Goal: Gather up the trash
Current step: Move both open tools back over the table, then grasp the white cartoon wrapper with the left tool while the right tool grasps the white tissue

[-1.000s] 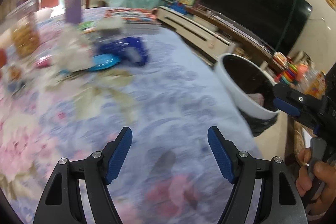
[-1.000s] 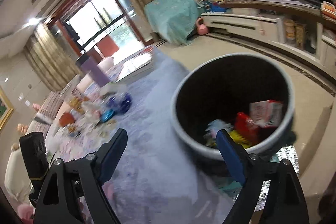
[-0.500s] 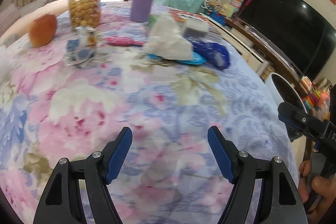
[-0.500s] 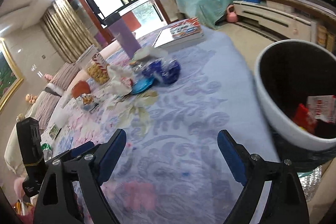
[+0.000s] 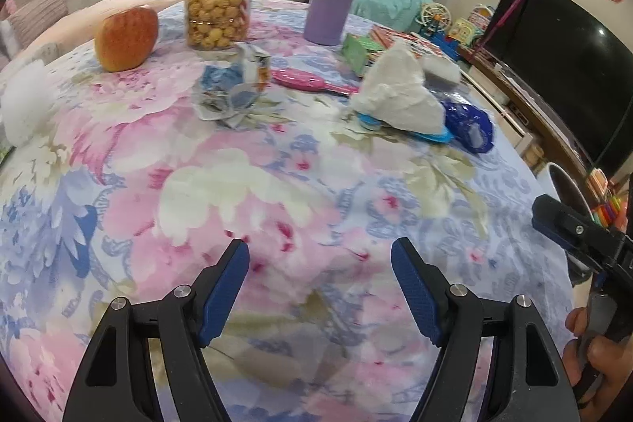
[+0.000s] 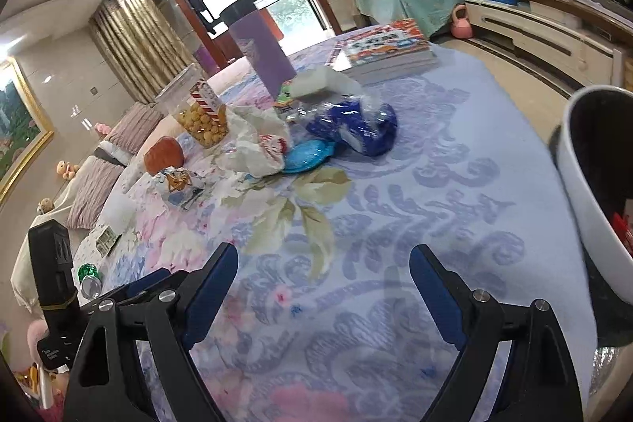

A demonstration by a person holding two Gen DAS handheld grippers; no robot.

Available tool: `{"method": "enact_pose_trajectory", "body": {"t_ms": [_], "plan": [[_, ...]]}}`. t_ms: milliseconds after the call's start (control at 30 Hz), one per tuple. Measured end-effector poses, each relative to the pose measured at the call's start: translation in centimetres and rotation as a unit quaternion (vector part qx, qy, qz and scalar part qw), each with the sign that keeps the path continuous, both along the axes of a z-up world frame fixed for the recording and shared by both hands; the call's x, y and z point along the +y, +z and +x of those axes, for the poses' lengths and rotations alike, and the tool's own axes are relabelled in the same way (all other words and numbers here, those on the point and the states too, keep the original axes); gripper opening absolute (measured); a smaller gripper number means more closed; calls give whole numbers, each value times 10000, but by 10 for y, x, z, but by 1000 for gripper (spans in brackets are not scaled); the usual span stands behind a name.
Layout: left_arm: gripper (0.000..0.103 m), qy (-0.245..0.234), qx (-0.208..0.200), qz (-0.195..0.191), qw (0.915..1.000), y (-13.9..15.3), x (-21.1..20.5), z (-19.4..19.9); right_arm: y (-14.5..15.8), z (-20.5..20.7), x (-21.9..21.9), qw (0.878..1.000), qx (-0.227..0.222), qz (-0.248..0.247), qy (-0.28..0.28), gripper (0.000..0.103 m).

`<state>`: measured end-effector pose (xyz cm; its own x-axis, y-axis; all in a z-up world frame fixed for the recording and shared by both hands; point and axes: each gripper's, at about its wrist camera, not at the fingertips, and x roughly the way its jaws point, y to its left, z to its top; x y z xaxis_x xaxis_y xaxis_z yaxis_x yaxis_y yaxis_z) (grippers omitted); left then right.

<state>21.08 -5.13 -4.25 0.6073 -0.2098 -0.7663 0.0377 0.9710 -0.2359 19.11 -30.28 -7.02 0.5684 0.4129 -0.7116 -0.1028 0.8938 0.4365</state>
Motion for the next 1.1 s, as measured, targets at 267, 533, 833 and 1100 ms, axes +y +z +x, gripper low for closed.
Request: {"method": "enact_pose_trajectory", "body": {"t_ms": [267,533,833,1100], "plan": [[74,302,62,-33,9995,-2,29,19,0,18,28,9994,-209,55,259,90],[77,420,-104,190,9989,5,49,55,0,46,57,9979,-350,-60,541,89],[78,209,-230,305,9990,-1,53,97,-8,84,83,9968,-304,-108,736,89],[25,-132,-304,663,9972,-15,38,109,-28,106,94,9963,43,-270,817,26]]}}
